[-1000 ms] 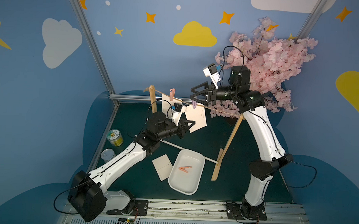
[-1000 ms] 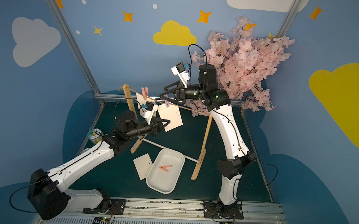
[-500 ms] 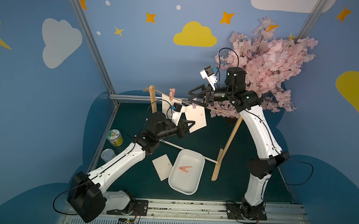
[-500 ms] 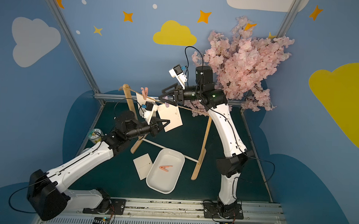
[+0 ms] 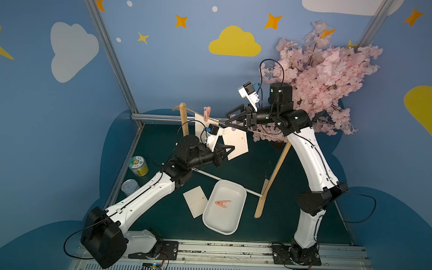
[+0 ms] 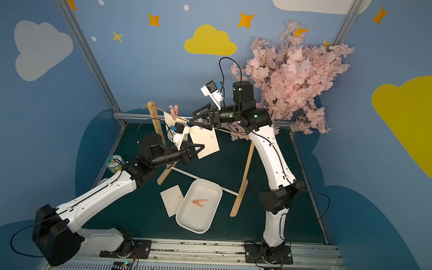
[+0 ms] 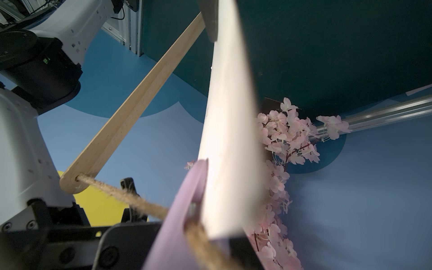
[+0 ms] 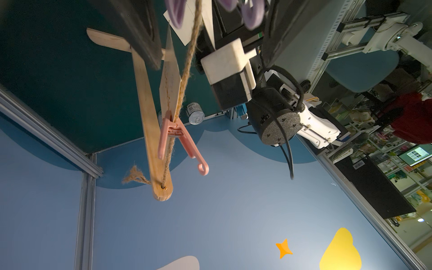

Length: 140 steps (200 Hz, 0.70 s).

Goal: Remove the postcards from the strings
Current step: Remove the clamp from the clothesline.

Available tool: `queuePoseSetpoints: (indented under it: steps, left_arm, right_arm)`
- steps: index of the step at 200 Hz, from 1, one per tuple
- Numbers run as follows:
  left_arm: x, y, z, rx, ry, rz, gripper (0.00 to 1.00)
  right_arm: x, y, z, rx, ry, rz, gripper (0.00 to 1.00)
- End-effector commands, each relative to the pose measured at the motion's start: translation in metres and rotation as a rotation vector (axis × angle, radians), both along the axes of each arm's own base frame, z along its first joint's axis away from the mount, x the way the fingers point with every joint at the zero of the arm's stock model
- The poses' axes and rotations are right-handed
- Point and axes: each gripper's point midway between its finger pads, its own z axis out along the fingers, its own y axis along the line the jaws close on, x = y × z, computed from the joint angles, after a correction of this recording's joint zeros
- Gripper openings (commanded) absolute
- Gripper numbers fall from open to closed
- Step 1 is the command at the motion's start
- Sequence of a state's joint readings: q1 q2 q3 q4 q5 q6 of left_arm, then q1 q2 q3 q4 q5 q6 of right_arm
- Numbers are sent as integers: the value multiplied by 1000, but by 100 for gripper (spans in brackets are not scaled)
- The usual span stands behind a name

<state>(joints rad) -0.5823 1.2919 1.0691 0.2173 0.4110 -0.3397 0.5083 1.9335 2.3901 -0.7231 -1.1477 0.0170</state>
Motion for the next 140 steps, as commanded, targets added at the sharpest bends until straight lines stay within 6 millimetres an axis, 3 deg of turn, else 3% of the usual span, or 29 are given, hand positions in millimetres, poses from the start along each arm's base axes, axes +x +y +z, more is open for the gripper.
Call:
queuePoseSetpoints:
  steps: [1, 140]
  left_arm:
    - [-4, 4, 1, 5, -15, 0, 3]
    - [-4, 4, 2, 4, -16, 1, 3]
  right_arm:
    - [-8, 1, 5, 12, -9, 35, 64]
    - [-6, 4, 2, 11, -2, 44, 44]
